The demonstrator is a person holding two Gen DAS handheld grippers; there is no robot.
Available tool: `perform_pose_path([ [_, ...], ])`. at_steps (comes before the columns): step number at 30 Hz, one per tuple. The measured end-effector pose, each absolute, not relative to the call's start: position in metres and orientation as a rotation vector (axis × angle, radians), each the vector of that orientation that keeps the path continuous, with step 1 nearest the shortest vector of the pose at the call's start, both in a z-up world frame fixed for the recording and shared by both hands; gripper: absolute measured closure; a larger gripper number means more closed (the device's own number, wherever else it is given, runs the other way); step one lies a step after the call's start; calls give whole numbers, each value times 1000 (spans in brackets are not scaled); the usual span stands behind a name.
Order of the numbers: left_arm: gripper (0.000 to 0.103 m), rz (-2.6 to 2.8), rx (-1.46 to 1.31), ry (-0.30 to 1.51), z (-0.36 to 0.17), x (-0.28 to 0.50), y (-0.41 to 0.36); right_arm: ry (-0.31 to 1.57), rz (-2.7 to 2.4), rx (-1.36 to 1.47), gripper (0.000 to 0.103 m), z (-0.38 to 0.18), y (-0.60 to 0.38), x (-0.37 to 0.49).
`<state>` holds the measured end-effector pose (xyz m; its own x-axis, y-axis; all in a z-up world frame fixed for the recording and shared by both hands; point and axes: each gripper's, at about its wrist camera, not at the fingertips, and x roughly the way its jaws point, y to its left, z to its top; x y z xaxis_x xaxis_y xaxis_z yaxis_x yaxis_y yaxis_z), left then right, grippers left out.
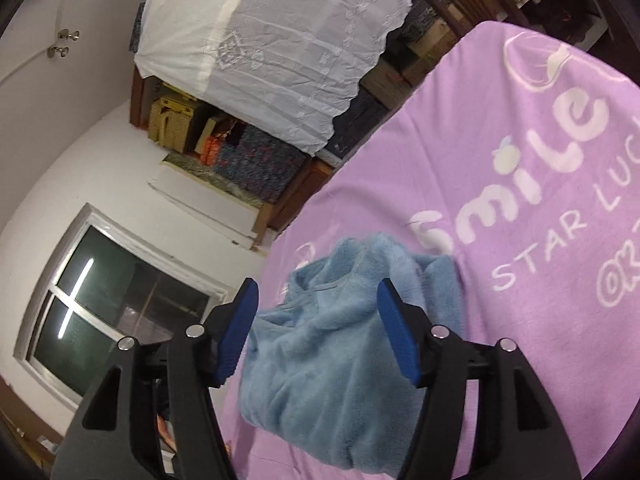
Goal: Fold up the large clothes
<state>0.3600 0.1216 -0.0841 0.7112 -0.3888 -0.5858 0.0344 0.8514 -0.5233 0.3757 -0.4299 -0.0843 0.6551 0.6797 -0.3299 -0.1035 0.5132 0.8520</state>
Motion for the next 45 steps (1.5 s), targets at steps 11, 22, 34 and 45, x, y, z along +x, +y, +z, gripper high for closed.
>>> perform_pose_path([
  [11, 20, -197, -382, 868, -107, 414, 75, 864, 396, 750, 42, -112, -398, 415],
  [22, 90, -197, -435, 752, -101, 418, 92, 769, 389, 611, 92, -84, -361, 435],
  [34, 79, -86, -361, 857, -141, 447, 86, 942, 311, 744, 91, -147, -365, 474],
  [45, 49, -111, -332, 815, -93, 393, 90, 847, 360, 762, 57, -105, -376, 432],
])
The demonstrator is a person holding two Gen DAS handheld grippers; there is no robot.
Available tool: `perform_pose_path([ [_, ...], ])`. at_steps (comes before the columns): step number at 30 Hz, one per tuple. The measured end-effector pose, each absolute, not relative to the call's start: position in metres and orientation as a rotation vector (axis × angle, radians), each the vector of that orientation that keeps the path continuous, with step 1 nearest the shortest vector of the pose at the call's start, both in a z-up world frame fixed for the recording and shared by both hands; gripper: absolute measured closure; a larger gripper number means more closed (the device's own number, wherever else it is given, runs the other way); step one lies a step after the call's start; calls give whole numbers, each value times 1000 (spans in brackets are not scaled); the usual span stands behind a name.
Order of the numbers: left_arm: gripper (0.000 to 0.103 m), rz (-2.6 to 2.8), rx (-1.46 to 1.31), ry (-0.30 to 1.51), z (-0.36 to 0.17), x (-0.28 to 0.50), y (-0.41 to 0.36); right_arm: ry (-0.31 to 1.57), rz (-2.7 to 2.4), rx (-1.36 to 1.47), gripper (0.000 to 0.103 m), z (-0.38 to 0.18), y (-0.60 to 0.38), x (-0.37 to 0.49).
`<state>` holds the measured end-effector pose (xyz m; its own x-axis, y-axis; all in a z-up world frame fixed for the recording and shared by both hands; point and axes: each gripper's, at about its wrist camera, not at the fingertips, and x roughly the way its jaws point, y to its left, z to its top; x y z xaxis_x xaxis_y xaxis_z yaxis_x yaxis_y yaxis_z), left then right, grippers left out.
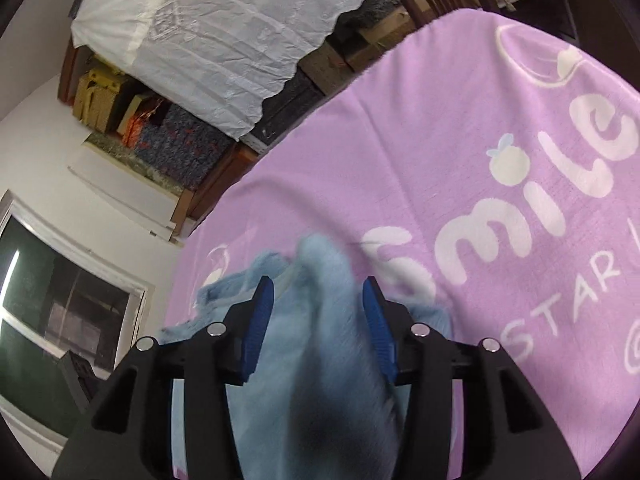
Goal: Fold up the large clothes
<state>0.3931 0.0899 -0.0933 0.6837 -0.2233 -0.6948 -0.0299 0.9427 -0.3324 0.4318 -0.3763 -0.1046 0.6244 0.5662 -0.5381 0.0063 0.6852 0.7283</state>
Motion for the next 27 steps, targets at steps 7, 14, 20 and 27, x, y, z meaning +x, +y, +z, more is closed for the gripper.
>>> perform_pose_path([
  [7, 49, -73, -308, 875, -106, 347, 97, 828, 372, 727, 57, -95, -384, 362],
  [14, 49, -152, -383, 947, -140, 321, 104, 839, 348, 702, 56, -106, -403, 309],
  [20, 70, -160, -359, 935, -143, 322, 100, 903, 335, 676, 56, -124, -395, 306],
  [27, 83, -181, -341, 915, -139, 319, 93, 838, 329, 554, 68, -110, -380, 299],
])
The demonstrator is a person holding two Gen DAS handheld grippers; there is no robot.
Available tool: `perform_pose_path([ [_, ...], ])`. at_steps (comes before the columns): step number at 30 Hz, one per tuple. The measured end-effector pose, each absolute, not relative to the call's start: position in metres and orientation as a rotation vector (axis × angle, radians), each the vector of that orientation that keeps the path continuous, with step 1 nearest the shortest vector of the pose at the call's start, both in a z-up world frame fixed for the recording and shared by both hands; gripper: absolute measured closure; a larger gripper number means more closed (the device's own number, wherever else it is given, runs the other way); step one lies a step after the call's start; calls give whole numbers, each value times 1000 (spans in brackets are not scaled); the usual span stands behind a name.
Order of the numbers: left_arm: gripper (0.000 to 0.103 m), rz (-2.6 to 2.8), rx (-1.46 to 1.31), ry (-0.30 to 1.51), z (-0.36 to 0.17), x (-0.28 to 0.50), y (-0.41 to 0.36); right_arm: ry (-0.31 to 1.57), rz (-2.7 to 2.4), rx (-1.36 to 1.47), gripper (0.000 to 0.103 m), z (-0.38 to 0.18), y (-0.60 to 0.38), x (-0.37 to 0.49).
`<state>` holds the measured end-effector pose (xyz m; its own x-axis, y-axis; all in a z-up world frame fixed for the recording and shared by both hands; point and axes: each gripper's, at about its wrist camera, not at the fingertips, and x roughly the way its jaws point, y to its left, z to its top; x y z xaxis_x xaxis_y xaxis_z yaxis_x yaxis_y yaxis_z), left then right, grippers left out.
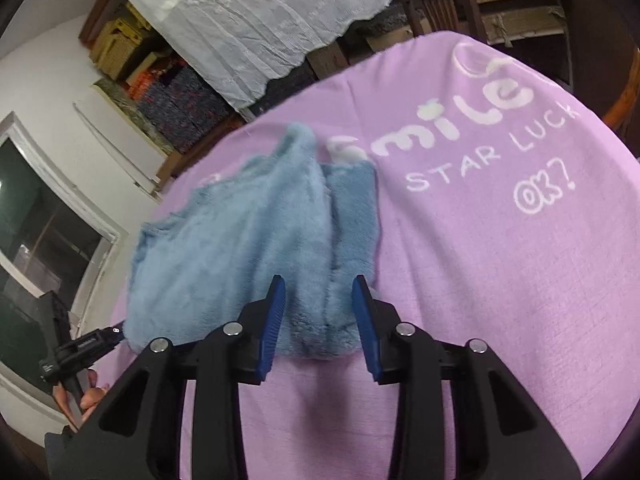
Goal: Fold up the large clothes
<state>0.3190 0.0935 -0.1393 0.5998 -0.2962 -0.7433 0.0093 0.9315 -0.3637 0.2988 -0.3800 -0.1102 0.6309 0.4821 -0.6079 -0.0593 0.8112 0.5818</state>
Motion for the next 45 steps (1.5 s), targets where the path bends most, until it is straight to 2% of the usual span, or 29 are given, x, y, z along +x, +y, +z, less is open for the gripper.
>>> perform_pose_path([
  [6, 79, -163, -281, 905, -139, 316, 85, 877, 348, 451, 68, -112, -358, 301],
  [7, 79, -158, -274, 903, -138, 316, 84, 874, 343, 440, 74, -112, -356, 300],
  [8, 87, -156, -273, 897, -138, 316, 84, 868, 331, 431, 92, -111, -356, 300],
  [10, 92, -151, -274, 885, -136, 315, 86, 845, 289, 447, 94, -109, -363, 298],
  [13, 93, -131, -269, 891, -136, 316, 89, 835, 234, 499, 96, -109, -381, 299],
  [16, 92, -132, -276, 910, -140, 320, 94, 872, 239, 575, 96, -118, -393, 305],
  [18, 88, -124, -266, 911, -139, 320, 94, 892, 247, 565, 95, -121, -393, 308],
  [20, 72, -88, -265, 900, -134, 315, 97, 898, 243, 556, 85, -121, -393, 309],
  [22, 67, -46, -275, 852, -122, 305, 101, 892, 232, 566, 73, -121, -397, 308],
  [25, 66, -50, -284, 761, -97, 293, 98, 836, 216, 615, 73, -112, -406, 300],
  [30, 66, -155, -181, 769, -76, 317, 40, 763, 289, 678, 73, -87, -392, 307],
  [35, 63, -231, -113, 828, -92, 351, -20, 780, 366, 655, 73, -76, -344, 334],
  [39, 62, -233, -72, 872, -121, 374, -47, 821, 398, 685, 73, -90, -329, 349],
  [42, 59, -238, -86, 869, -139, 383, -46, 865, 367, 705, 81, -110, -338, 357],
  [43, 59, -242, -65, 860, -140, 382, -47, 875, 376, 741, 94, -118, -345, 361],
  [44, 58, -243, -55, 858, -140, 381, -47, 888, 372, 791, 103, -125, -356, 365],
  [45, 58, -245, -53, 855, -141, 381, -47, 890, 359, 825, 103, -129, -366, 365],
])
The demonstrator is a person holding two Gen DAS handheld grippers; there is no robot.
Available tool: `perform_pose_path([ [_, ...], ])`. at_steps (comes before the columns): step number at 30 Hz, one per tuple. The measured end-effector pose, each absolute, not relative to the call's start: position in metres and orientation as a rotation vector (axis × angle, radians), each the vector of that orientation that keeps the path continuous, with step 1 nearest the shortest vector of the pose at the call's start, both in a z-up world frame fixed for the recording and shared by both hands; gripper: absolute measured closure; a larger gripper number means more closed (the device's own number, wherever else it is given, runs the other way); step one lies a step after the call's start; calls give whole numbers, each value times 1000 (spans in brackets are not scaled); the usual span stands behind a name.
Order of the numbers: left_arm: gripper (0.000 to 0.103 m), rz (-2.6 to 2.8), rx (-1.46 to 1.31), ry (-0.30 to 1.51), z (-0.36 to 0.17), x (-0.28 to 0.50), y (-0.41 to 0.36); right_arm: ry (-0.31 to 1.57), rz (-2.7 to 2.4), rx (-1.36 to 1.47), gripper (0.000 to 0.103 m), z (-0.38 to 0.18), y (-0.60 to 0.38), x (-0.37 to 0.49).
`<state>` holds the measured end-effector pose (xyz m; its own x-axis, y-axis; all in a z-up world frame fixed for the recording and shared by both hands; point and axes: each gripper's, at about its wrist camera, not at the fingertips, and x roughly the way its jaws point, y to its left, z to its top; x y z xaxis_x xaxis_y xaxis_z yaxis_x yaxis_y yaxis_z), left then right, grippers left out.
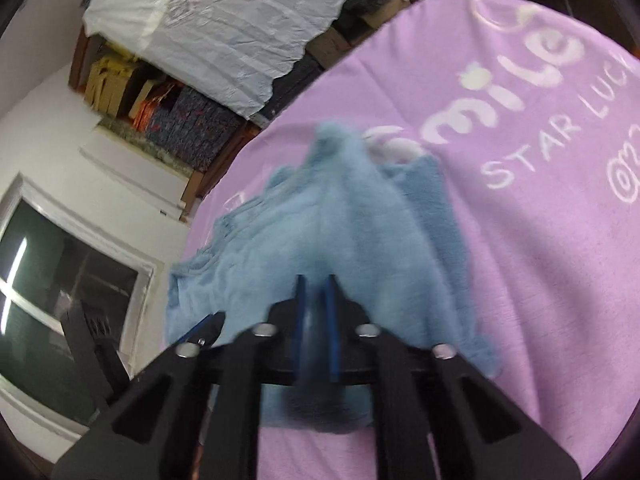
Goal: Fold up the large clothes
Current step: 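Press and smooth the folded jacket bundle with both grippers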
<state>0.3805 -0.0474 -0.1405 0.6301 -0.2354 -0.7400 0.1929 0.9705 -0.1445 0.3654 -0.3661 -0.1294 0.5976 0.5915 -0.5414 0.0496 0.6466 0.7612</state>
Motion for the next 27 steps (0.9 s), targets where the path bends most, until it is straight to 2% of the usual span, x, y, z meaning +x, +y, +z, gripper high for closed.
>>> perform_pose_path([
  [6, 58, -285, -141, 868, -135, 381, -34, 846, 259, 966, 101, -143, -409, 355],
  [7, 58, -292, -160, 873, -132, 380, -31, 834, 247, 978, 94, -141, -413, 350],
  [8, 58, -299, -179, 876, -130, 379, -28, 823, 245, 996, 72, -139, -416, 345],
  [10, 57, -316, -217, 873, -124, 377, -22, 784, 242, 1033, 42, -132, -419, 328],
  [17, 57, -315, -213, 870, -120, 371, -25, 723, 285, 1083, 42, -125, -403, 273],
  [20, 57, -302, -202, 886, -128, 370, -28, 717, 306, 1090, 37, -124, -392, 253],
  [27, 54, -259, -107, 860, -132, 362, -42, 846, 324, 1082, 35, -137, -354, 254],
])
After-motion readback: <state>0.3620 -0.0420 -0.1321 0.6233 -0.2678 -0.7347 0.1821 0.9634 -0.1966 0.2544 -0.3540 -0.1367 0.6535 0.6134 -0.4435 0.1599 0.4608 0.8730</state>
